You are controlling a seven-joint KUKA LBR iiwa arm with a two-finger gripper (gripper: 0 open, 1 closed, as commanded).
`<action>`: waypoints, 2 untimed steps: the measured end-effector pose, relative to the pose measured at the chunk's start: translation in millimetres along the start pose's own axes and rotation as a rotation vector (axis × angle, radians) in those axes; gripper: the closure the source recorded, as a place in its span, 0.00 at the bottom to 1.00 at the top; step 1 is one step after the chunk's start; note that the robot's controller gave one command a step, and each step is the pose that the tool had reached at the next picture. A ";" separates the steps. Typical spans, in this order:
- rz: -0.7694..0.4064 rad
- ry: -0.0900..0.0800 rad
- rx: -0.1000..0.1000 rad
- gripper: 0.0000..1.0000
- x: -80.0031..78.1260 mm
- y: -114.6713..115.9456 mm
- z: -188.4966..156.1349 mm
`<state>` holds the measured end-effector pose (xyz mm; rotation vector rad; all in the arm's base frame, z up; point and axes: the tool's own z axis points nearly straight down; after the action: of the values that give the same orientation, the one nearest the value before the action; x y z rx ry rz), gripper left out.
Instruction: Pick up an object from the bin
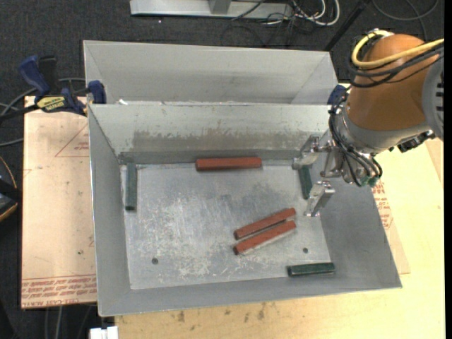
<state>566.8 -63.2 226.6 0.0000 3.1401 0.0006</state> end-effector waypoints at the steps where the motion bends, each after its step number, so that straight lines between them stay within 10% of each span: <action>1: 0.000 0.000 0.000 0.00 0.0 0.2 0.0; 2: -0.062 -0.006 0.001 0.00 -2.0 0.2 39.4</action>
Offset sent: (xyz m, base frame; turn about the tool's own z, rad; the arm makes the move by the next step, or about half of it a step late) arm 0.0017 0.0002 -0.1566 -0.2330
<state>568.8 -63.0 187.2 -0.0975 3.1325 -0.0004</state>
